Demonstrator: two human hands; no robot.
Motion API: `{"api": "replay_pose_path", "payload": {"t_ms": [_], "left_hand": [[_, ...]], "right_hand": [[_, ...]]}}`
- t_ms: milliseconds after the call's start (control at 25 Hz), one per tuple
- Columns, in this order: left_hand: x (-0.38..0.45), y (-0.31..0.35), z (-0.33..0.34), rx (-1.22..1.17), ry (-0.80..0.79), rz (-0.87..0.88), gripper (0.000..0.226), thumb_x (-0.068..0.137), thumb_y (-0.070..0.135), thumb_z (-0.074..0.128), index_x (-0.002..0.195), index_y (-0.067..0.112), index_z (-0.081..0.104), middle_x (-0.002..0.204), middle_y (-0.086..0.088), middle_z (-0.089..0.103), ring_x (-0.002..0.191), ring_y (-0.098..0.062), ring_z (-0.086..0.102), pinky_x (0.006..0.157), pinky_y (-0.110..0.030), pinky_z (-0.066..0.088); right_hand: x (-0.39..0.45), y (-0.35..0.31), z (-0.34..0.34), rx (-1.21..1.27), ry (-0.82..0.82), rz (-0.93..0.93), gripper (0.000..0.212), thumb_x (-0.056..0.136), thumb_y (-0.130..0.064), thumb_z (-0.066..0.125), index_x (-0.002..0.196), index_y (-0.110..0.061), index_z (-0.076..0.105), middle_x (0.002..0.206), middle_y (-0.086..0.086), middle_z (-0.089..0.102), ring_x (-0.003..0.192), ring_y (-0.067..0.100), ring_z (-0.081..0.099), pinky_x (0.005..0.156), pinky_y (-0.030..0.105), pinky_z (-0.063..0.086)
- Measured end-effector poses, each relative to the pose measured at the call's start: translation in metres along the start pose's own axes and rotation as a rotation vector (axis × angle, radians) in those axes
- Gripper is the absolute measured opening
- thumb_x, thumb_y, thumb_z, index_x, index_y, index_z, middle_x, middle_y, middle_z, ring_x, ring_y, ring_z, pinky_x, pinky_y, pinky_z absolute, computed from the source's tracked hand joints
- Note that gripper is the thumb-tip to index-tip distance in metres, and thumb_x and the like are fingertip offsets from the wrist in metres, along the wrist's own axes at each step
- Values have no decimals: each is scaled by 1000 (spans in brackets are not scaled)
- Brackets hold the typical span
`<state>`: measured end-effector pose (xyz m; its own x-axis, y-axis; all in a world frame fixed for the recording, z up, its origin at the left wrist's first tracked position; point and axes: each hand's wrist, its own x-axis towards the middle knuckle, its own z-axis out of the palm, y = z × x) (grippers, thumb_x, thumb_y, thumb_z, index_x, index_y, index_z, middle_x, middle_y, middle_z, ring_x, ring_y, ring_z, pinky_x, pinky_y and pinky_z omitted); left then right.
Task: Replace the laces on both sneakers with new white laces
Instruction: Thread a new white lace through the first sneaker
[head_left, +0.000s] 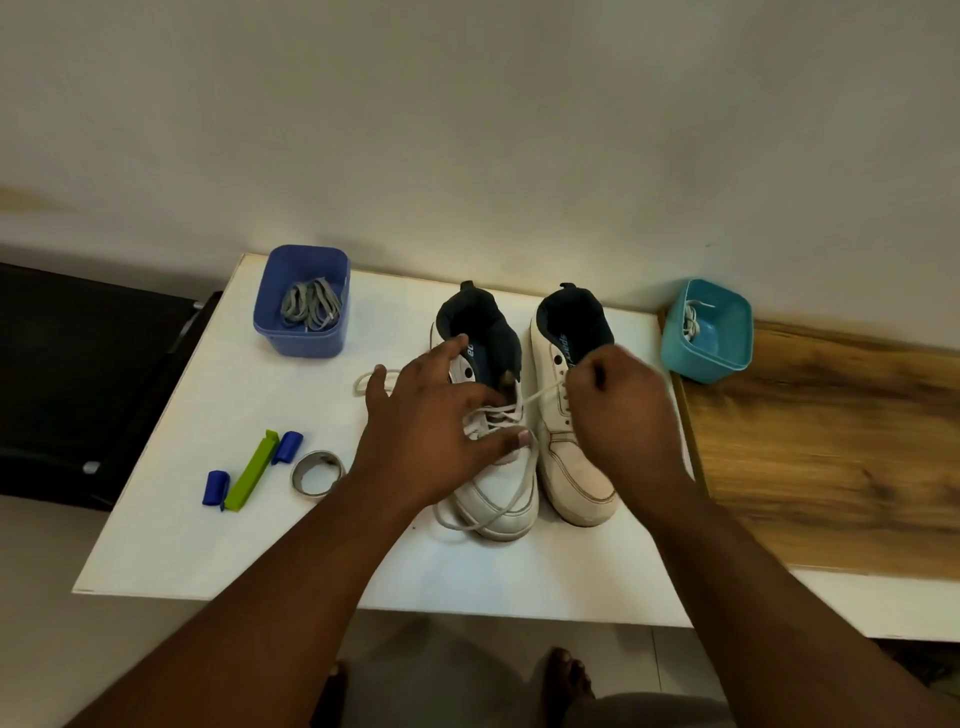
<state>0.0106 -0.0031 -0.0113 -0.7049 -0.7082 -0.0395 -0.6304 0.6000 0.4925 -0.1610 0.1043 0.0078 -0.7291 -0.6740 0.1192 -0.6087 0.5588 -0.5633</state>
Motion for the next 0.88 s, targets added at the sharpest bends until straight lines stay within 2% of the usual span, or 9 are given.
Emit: {"api": "replay_pose_path", "payload": {"t_ms": [80,160,240,280,360,480,640,760,880], "left_hand": [[-1,1,-4,22,7,-1,72,68,97,42,117,51,65,167,13,14,152,-13,18,122,-61,4],[-2,1,-4,38,17,1,69,68,96,45,116,50,65,167,13,16,152,-14,20,122,-61,5],[-2,0,-4,41,20,8,68,68,95,45,114,49,66,167,12,17,151,-14,22,122,-61,6],[-1,0,-4,39,20,11,67,69,95,45,113,48,67,166,12,18,151,-14,23,122,-61,7],[-2,-1,-4,20,26,22,61,75,90,45,111,47,68,165,11,21,149,-14,26,123,-59,8],[-3,-3,-4,-33,70,64,36,92,58,45,109,40,71,162,4,31,143,-19,40,122,-58,16],[-2,-7,-7,-51,72,74,24,93,22,61,107,37,74,159,-2,37,134,-26,49,121,-54,24],[-2,-8,-9,-96,88,63,28,91,15,61,102,36,76,158,0,39,129,-28,51,117,-45,29],[-2,-8,-7,-99,76,76,31,91,9,60,104,33,77,159,-2,38,132,-30,49,118,-43,26]], "right_hand": [[18,14,-14,360,219,232,23,98,-28,46,81,-15,55,73,0,54,67,19,54,64,45,53],[22,15,-26,737,545,422,12,101,-23,46,92,-18,51,83,-1,54,74,15,56,68,41,55],[14,5,-32,761,762,300,7,103,-24,48,105,-19,53,106,1,58,99,15,61,82,28,55],[10,2,-31,609,738,150,17,102,-27,50,115,-17,55,119,5,57,113,18,59,92,28,52],[2,-1,-18,123,348,-186,30,99,-34,55,125,-21,62,134,2,56,130,22,50,106,35,41],[-18,-3,15,-368,-154,-293,19,95,-34,66,112,-31,75,156,3,45,151,33,25,117,53,21],[-10,-5,-2,-403,82,-325,12,93,-30,65,98,-31,76,149,5,52,147,35,31,117,58,22],[15,11,-49,-154,458,57,21,95,-37,56,107,-26,70,138,7,55,132,35,47,112,60,34],[9,7,-46,-128,379,159,32,94,-35,59,125,-29,61,155,11,36,147,38,28,119,63,20]]}}
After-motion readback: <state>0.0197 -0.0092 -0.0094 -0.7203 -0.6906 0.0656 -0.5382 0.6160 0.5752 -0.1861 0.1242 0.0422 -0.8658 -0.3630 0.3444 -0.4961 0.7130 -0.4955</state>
